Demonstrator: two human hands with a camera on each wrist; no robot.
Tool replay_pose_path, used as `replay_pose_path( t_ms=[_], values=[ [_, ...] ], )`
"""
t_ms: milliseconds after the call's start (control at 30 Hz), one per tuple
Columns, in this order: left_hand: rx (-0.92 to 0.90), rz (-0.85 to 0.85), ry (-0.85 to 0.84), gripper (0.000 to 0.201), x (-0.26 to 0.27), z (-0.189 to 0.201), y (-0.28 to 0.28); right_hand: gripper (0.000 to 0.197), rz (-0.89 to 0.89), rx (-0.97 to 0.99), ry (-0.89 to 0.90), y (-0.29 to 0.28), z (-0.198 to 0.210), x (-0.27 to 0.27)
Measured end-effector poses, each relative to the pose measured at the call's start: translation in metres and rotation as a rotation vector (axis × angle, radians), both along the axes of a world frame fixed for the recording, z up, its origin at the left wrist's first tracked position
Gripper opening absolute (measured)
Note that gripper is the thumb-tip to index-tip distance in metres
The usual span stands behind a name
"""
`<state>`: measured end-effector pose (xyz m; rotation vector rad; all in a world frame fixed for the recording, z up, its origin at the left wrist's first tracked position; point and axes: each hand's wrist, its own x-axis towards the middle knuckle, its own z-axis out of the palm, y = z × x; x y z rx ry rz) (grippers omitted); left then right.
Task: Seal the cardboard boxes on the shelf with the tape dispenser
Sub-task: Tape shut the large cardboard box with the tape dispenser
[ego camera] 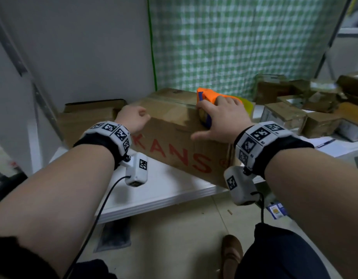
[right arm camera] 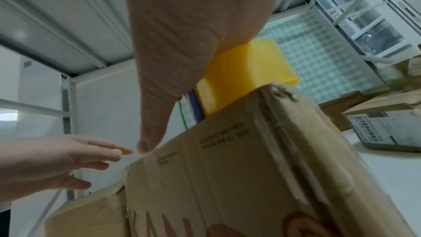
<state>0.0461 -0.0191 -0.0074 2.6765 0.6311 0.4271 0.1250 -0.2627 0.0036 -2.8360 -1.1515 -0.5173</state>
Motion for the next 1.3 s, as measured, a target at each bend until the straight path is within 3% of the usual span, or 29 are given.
replay_pose_path(
  t_ms=[100,367,600,767,967,1067,1167,1300],
  values=[
    [-0.014,0.073,0.041,0.051,0.014,-0.004,0.016,0.094,0.004,-0.062,-0.027,0.001,-0.002,0.010],
    [-0.059,0.114,0.085,0.055,0.043,-0.011,0.037,0.085,-0.072,-0.066,0.056,0.003,0.002,0.042],
    [-0.091,0.137,0.002,0.050,0.053,-0.015,0.048,0.079,-0.161,-0.042,0.066,0.005,-0.014,0.058],
    [-0.148,0.172,0.008,0.059,0.049,-0.005,0.050,0.071,-0.194,-0.016,0.080,0.008,-0.015,0.061],
    [0.243,0.005,0.054,0.056,0.024,-0.001,0.032,0.059,-0.329,0.209,0.193,0.000,-0.022,0.059],
    [0.283,-0.089,0.058,0.056,0.010,0.007,0.008,0.053,-0.404,0.302,0.238,-0.007,-0.023,0.060],
    [0.152,-0.192,0.072,0.045,0.000,0.020,-0.016,0.048,-0.492,0.413,0.259,-0.014,-0.025,0.057],
    [-0.367,-0.321,0.103,0.034,-0.005,0.028,-0.040,0.043,-0.559,0.501,0.382,-0.019,-0.021,0.050]
  ],
)
